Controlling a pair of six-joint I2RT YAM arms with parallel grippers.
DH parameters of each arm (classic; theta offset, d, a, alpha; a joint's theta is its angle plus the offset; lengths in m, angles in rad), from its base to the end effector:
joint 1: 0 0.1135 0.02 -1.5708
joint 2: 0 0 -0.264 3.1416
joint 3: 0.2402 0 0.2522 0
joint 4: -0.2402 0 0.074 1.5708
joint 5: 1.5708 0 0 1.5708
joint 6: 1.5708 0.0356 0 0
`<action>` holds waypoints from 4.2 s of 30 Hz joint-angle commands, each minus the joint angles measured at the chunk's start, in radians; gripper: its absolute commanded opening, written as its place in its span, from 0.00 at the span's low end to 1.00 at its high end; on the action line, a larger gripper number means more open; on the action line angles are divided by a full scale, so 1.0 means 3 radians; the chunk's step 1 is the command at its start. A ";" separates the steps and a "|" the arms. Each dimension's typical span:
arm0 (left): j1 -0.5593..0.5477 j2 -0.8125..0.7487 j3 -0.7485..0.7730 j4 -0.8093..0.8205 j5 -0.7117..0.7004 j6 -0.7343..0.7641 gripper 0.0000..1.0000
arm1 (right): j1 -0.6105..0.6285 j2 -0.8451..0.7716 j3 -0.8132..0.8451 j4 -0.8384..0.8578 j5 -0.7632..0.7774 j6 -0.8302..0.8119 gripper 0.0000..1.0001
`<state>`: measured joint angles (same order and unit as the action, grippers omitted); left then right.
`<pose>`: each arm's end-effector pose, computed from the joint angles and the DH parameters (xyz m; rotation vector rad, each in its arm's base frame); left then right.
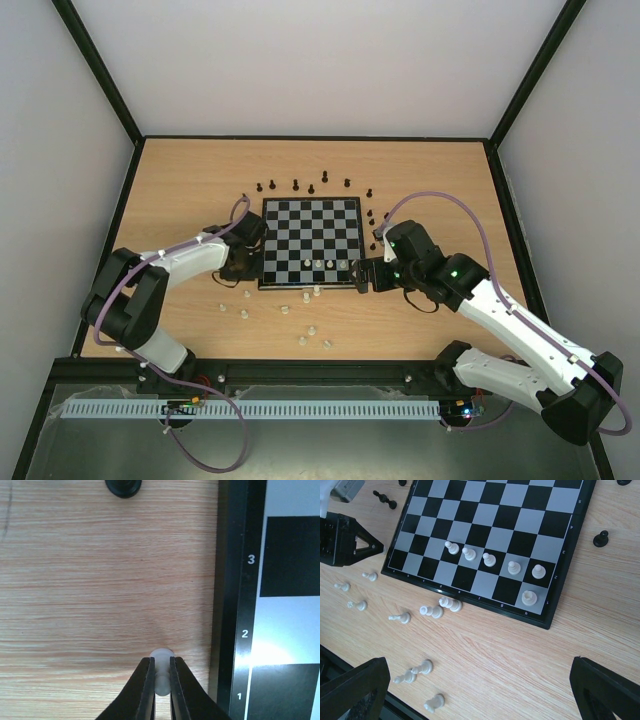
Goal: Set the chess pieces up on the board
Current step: Pick up the chess piece at the center of the board, then place the chess piece on the chessboard, then pick up the chess piece at the center of the board.
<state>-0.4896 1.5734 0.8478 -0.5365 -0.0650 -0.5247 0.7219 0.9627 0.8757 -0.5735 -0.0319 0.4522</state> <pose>0.2456 -0.1282 0.1555 -0.0641 2.8368 -0.1338 0.1531 0.1363 0.3014 -0.3295 2.2939 0.6590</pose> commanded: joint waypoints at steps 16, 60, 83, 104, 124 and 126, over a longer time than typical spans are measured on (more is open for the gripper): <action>-0.0483 -0.0057 0.0924 -0.0813 -0.0120 0.0044 0.06 | 0.0016 -0.0023 -0.0021 -0.0031 -0.0015 -0.0030 1.00; -0.0924 0.1034 0.1548 -0.0579 -0.0105 0.0110 0.10 | 0.0014 -0.0028 -0.0023 -0.0046 0.0015 -0.0025 0.99; -0.0924 0.0814 0.1737 -0.0823 -0.0279 0.0083 0.35 | 0.0014 -0.0040 -0.0034 -0.0036 -0.0001 -0.0025 1.00; -0.0729 -0.0706 0.0508 -0.1037 -0.0620 -0.0487 0.99 | 0.0021 -0.0044 -0.0027 -0.0031 -0.0053 -0.0034 0.99; -0.0591 -0.0861 -0.0201 -0.0518 -0.0316 -0.0782 0.87 | 0.0041 -0.0064 -0.0034 -0.0030 -0.0067 -0.0035 0.99; -0.0592 -0.0862 -0.0262 -0.0484 -0.0328 -0.0823 0.85 | 0.0048 -0.0060 -0.0031 -0.0020 -0.0072 -0.0037 0.99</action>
<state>-0.6613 1.3281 0.8082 -0.7128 -0.1719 -0.7242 0.7280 0.9607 0.8757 -0.5705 -0.0437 0.4522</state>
